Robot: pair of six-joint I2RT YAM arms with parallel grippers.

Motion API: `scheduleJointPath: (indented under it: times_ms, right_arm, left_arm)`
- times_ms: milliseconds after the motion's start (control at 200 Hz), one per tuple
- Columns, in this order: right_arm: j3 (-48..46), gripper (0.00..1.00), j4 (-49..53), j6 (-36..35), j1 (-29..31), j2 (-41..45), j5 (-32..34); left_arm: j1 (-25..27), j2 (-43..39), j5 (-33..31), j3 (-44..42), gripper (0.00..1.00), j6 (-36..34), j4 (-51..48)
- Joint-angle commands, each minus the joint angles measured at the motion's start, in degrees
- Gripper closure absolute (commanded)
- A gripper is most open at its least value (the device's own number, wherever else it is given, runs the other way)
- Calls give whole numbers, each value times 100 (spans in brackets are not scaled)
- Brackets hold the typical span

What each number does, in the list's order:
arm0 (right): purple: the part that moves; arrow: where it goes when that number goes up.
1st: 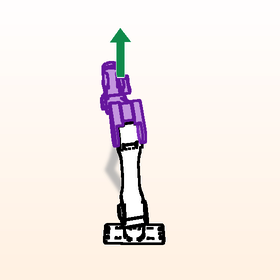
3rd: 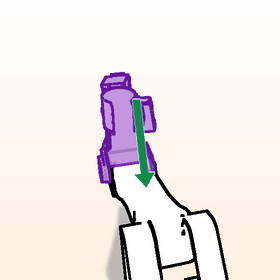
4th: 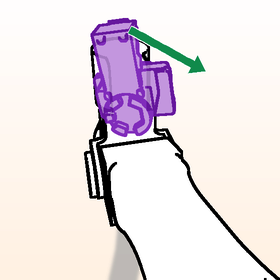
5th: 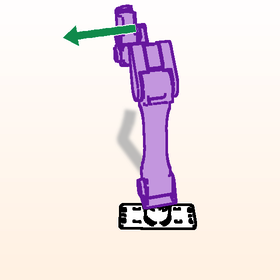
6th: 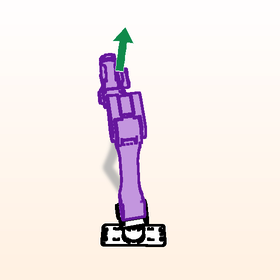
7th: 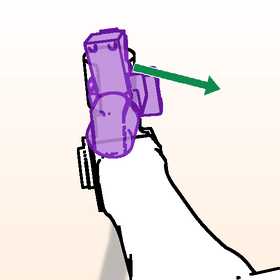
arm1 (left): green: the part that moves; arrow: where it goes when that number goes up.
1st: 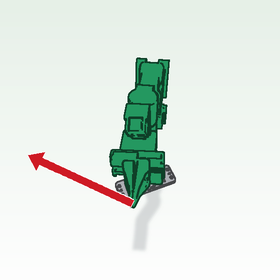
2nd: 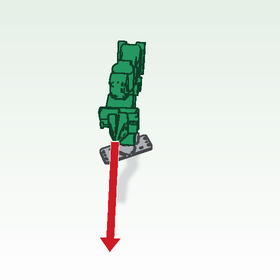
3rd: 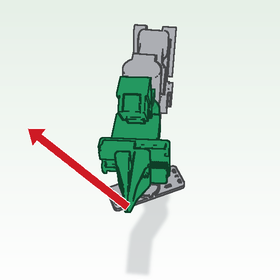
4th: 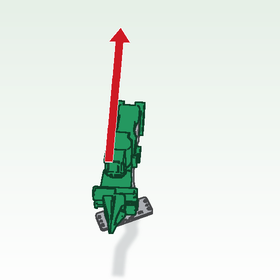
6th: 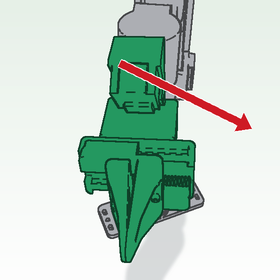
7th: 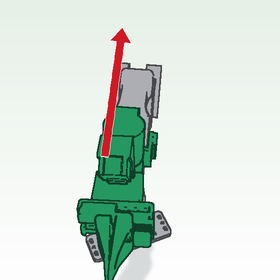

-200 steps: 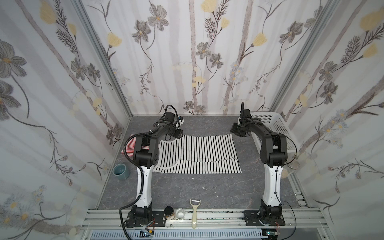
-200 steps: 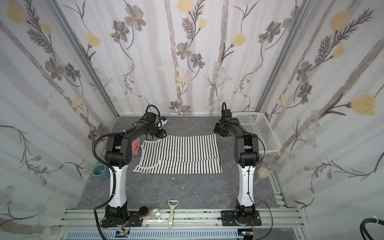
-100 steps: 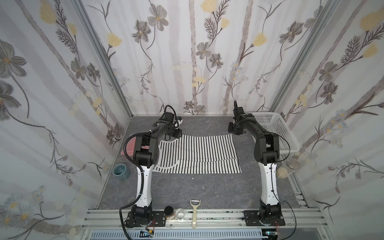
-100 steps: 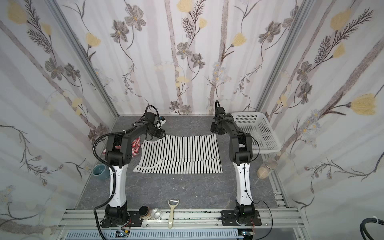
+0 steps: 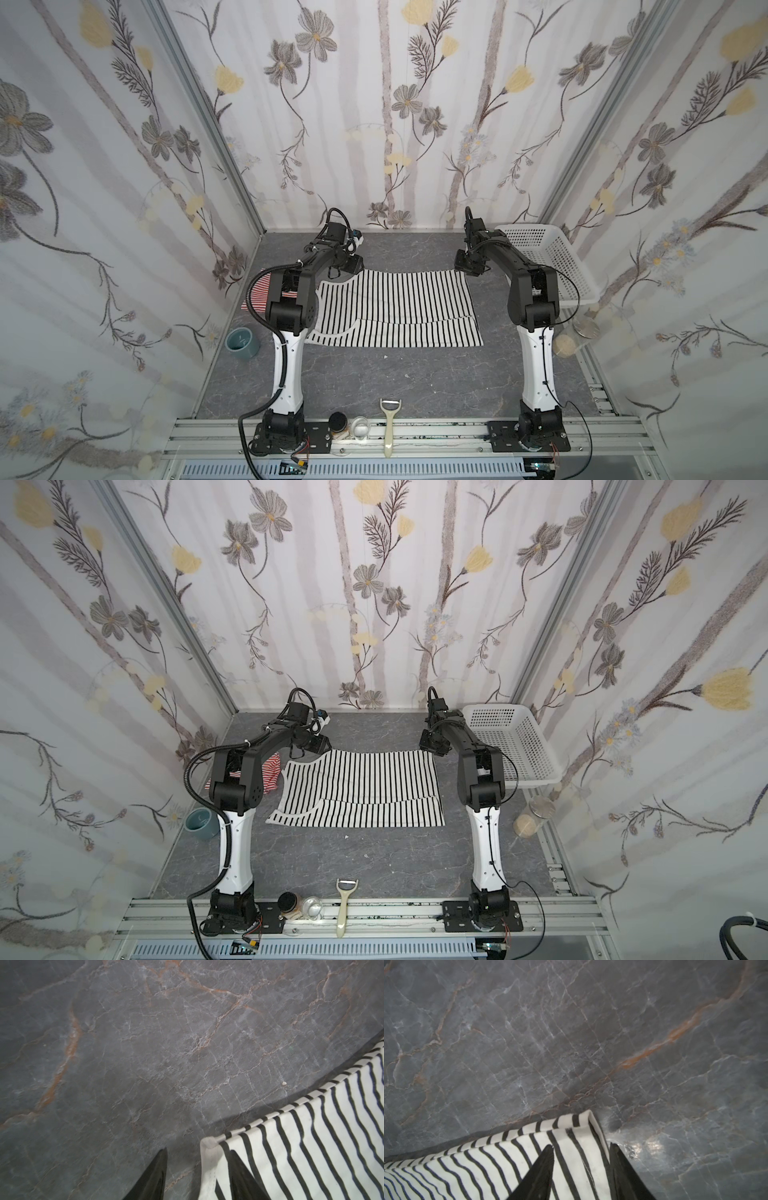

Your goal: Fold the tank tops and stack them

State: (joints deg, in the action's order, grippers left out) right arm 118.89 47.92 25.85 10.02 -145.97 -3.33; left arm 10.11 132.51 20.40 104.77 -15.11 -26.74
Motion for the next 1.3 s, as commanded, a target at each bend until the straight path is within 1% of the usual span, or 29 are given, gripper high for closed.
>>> scheduleJointPath:
  times_ms: [0,110,310,575,859,949,1059,1174,1294]
  right_arm:
    - [594,54,472,-174,-18,-328,66]
    - [1010,54,776,-313,-9,-575,172]
    - [1409,58,1134,-481,-33,-806,299]
    - [1913,68,1540,-744,-32,-1090,142]
    - [1900,78,1467,-800,-42,-1073,18]
    - [1901,89,1466,-822,-61,-1069,-33]
    - [1901,100,1434,-854,-63,-1065,-62]
    - [1901,100,1443,-871,-62,-1052,-86]
    - [1772,100,1534,-753,-34,-880,-298]
  left_arm:
    - [-11,1,186,53,51,94,90]
    - [-19,-49,253,44,51,113,112]
    - [-25,-123,245,22,51,57,134]
    - [-27,-254,328,-72,51,0,174]
    - [-101,-278,421,-256,51,-35,246]
    - [-122,-278,428,-302,51,-37,257]
    - [-132,-294,461,-331,50,-24,275]
    - [-132,-270,480,-323,50,-9,287]
    - [-132,-257,457,-325,50,-9,288]
